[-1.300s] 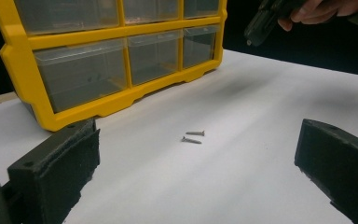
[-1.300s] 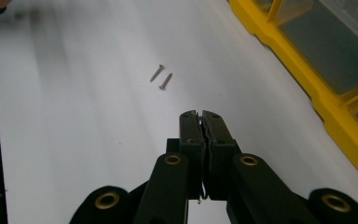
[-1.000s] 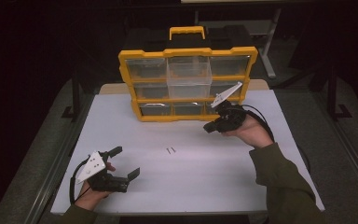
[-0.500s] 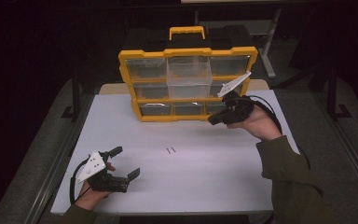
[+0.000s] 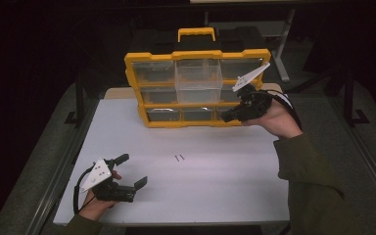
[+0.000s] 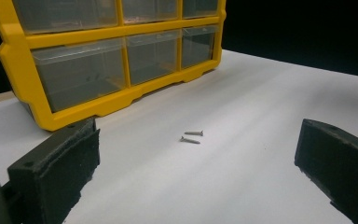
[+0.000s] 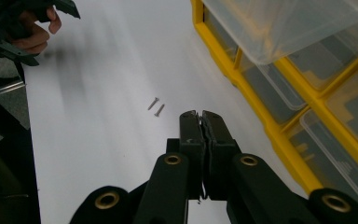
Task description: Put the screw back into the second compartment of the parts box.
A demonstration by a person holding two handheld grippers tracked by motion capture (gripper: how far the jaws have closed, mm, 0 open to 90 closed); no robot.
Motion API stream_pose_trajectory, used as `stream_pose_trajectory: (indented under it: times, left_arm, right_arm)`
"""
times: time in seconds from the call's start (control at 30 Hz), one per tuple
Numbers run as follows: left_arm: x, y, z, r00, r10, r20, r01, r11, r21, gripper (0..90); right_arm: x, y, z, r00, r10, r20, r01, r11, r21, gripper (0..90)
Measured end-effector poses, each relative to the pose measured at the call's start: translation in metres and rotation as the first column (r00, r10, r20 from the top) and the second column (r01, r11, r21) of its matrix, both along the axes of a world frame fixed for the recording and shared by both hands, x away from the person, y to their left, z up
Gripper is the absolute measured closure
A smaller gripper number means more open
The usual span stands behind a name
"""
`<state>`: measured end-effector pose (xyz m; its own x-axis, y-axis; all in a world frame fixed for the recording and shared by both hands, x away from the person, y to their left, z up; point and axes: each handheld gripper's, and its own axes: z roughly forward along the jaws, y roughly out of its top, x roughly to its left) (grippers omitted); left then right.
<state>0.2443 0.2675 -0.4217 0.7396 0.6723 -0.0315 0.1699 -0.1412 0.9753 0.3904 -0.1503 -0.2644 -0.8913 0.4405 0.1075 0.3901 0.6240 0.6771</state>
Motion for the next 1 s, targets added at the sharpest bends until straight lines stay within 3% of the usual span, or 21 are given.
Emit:
stream_pose_trajectory:
  times: [0.37, 0.43, 1.0]
  left_arm:
    - [0.002, 0.001, 0.0, 0.9998, -0.009, 0.016, 0.008, 0.9998, 0.016, 0.0]
    - [0.001, 0.0, -0.001, 1.0, -0.003, 0.007, 0.003, 1.0, -0.002, 0.0]
    - [0.001, 0.0, 0.0, 1.0, -0.004, 0.005, 0.004, 1.0, 0.001, 0.0]
  right_arm:
    - [0.005, -0.005, 0.021, 0.9996, 0.003, 0.028, -0.003, 1.0, 0.015, 87.3]
    - [0.006, -0.006, 0.025, 0.9996, 0.005, 0.029, -0.006, 1.0, 0.018, 87.3]
    - [0.01, -0.019, 0.055, 0.9974, -0.009, 0.072, 0.004, 0.998, 0.067, 87.3]
